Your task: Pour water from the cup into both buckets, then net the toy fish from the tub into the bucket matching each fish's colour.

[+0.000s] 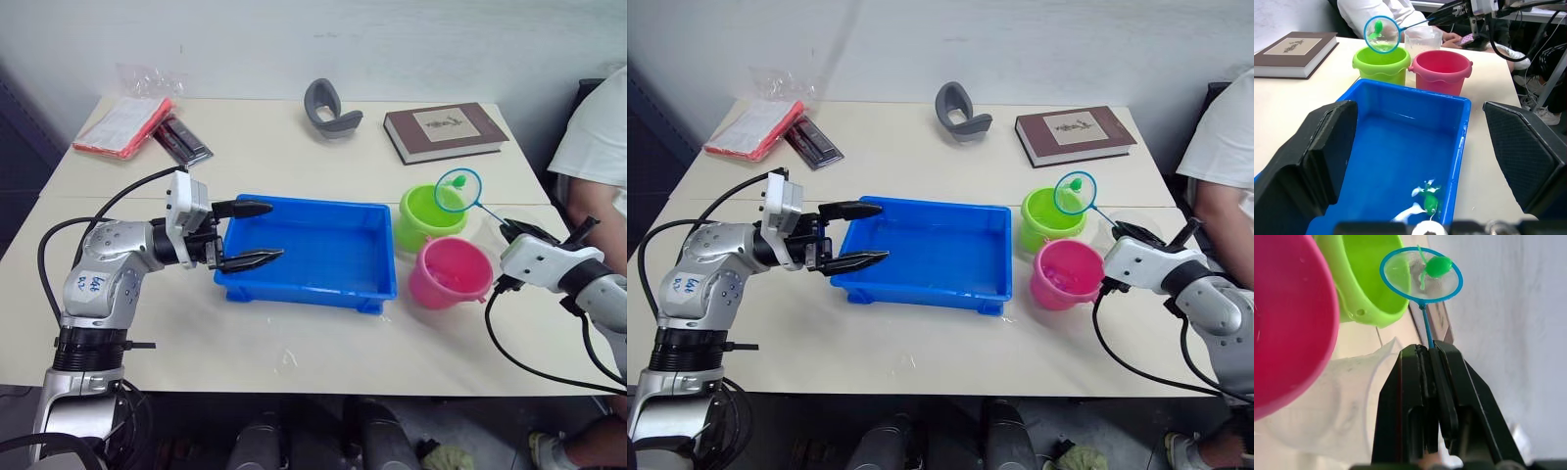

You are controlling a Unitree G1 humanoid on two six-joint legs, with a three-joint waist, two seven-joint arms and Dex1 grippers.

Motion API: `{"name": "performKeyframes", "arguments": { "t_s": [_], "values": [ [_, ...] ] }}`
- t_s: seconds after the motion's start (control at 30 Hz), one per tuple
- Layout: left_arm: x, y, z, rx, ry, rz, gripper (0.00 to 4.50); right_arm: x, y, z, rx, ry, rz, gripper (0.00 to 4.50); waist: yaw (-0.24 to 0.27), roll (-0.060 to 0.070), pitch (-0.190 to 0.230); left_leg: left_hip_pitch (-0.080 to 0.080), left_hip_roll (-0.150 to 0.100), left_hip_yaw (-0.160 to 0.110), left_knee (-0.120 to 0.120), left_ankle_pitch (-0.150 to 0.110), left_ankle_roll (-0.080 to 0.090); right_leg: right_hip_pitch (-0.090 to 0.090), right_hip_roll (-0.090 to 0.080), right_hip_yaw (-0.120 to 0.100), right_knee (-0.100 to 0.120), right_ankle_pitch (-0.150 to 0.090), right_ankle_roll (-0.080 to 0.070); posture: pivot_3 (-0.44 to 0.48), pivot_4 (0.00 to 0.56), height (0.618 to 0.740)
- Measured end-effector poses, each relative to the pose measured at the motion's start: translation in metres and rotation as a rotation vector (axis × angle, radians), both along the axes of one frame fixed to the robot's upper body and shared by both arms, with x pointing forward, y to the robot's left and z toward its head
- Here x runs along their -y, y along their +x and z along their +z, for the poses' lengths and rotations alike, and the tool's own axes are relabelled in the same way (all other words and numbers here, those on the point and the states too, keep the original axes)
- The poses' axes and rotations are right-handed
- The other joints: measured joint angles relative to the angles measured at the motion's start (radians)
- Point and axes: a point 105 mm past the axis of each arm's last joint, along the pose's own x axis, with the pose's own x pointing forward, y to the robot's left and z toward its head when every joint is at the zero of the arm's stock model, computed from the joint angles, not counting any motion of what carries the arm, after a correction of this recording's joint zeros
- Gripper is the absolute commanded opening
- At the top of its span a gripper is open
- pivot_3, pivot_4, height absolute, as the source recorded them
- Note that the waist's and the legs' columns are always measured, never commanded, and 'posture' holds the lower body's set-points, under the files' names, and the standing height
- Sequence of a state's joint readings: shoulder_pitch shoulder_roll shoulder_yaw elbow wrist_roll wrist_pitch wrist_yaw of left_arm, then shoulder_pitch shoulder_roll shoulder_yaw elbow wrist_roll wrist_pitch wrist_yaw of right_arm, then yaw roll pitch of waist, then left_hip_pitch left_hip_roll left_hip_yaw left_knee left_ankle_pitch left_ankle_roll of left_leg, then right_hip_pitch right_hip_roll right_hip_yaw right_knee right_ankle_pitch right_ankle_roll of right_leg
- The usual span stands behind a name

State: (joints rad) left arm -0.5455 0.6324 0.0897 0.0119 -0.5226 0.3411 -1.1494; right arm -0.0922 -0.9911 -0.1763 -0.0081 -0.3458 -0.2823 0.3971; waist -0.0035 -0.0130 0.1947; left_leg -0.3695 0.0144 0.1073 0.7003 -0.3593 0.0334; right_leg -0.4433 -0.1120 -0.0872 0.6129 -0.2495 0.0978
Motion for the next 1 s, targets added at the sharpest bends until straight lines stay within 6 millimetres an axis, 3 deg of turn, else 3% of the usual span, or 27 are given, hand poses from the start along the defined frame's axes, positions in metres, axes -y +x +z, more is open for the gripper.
{"name": "performKeyframes", "arguments": {
  "t_s": [0.3, 0.37, 0.43, 0.57, 0.67, 0.87, 1.0],
  "values": [
    [0.000, 0.000, -0.001, -0.006, 0.001, -0.001, 4.41, 0.010, 0.002, -0.006, -0.001, -0.106, -0.032, 0.00, 0.001, 0.000, 0.000, 0.000, 0.000, 0.000, 0.000, 0.000, 0.000, 0.000, 0.000, 0.000, 0.000, 0.000, 0.000, 0.000, 0.150, 0.740],
    [0.000, 0.000, -0.001, -0.007, 0.003, 0.000, 4.41, 0.006, 0.003, 0.000, 0.021, -0.066, -0.006, 0.00, 0.001, 0.000, 0.000, 0.000, 0.000, 0.000, 0.000, 0.000, 0.000, 0.000, 0.000, 0.000, 0.000, 0.000, 0.000, 0.000, 0.150, 0.740],
    [-0.001, -0.001, -0.002, -0.009, 0.006, 0.001, 4.41, -0.002, 0.005, 0.017, 0.081, 0.096, 0.030, 0.00, -0.003, 0.000, 0.000, 0.000, 0.001, 0.000, 0.000, 0.000, -0.001, 0.000, 0.001, 0.000, 0.000, 0.000, 0.000, 0.000, 0.150, 0.740],
    [-0.017, -0.006, -0.009, 0.008, 0.073, 0.009, 4.41, -0.035, 0.002, 0.042, -0.018, 0.334, 0.230, 0.00, -0.010, 0.000, 0.000, 0.001, 0.002, 0.000, 0.000, 0.001, -0.001, 0.000, 0.002, 0.001, 0.001, 0.000, 0.000, 0.000, 0.150, 0.740],
    [-0.036, -0.010, -0.026, -0.017, 0.167, 0.020, 4.41, -0.073, -0.006, 0.047, -0.143, 0.296, 0.411, 0.00, -0.015, 0.000, 0.000, 0.001, 0.002, 0.000, 0.000, 0.000, -0.001, 0.000, 0.002, 0.000, 0.001, 0.000, 0.000, 0.000, 0.150, 0.740],
    [-0.047, -0.014, -0.032, -0.045, 0.175, 0.044, 4.41, -0.131, 0.001, 0.032, -0.396, 0.149, 0.579, 0.00, -0.011, 0.000, 0.000, 0.000, 0.001, -0.001, 0.002, -0.001, 0.001, 0.000, -0.001, -0.001, 0.002, 0.000, 0.000, 0.000, 0.150, 0.740],
    [-0.052, -0.022, -0.040, -0.081, 0.220, 0.055, 4.41, -0.127, 0.013, 0.006, -0.546, -0.026, 0.533, 0.00, -0.004, 0.001, 0.000, -0.002, 0.000, -0.001, 0.002, -0.001, 0.002, -0.001, -0.002, -0.002, 0.000, 0.000, 0.000, 0.000, 0.150, 0.740]
  ]
}}
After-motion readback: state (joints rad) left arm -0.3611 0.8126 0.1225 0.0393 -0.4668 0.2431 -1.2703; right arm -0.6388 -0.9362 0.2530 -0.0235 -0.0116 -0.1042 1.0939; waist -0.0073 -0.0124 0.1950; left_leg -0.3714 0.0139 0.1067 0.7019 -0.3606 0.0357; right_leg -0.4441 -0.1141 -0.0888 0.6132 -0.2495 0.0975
